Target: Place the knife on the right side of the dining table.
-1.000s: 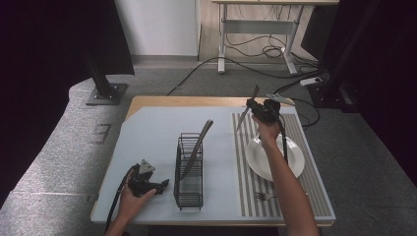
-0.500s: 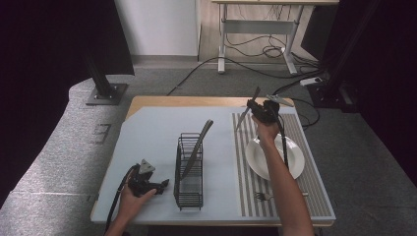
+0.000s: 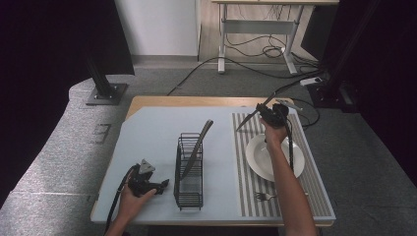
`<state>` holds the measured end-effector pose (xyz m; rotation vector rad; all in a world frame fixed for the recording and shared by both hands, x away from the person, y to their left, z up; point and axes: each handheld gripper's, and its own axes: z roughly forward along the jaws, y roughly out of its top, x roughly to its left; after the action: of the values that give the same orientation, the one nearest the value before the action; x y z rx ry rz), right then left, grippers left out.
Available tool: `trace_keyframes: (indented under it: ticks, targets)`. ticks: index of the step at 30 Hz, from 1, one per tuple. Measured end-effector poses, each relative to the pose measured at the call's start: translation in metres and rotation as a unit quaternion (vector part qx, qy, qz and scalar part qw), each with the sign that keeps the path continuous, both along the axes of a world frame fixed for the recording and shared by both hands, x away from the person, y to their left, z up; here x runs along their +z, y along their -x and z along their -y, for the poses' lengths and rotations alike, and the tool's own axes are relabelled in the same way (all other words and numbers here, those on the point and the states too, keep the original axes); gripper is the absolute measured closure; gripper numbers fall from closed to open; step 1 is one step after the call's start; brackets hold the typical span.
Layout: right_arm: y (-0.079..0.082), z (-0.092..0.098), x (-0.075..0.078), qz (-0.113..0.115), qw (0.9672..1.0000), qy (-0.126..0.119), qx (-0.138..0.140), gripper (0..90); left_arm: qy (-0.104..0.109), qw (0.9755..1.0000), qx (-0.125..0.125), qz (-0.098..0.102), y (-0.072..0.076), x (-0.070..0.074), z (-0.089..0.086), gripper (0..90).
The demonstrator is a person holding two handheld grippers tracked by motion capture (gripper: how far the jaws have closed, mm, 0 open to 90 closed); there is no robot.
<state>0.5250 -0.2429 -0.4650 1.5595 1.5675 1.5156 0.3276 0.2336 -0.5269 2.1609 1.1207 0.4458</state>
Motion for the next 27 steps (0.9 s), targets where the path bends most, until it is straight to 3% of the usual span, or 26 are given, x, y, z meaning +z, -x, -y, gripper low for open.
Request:
trace_keyframes:
  ticks: [14,22,27]
  targets:
    - [-0.007,0.017,-0.014,-0.031,0.999,-0.017,-0.028,73.5,0.0,1.0,0.0,0.0,0.0,0.0,0.0,12.9]
    - [-0.011,0.026,-0.024,-0.057,0.9962,-0.046,-0.047,72.2,0.0,1.0,0.0,0.0,0.0,0.0,0.0,12.9]
    - [-0.012,0.028,-0.027,-0.062,0.9952,-0.052,-0.055,71.6,0.0,1.0,0.0,0.0,0.0,0.0,0.0,13.0]
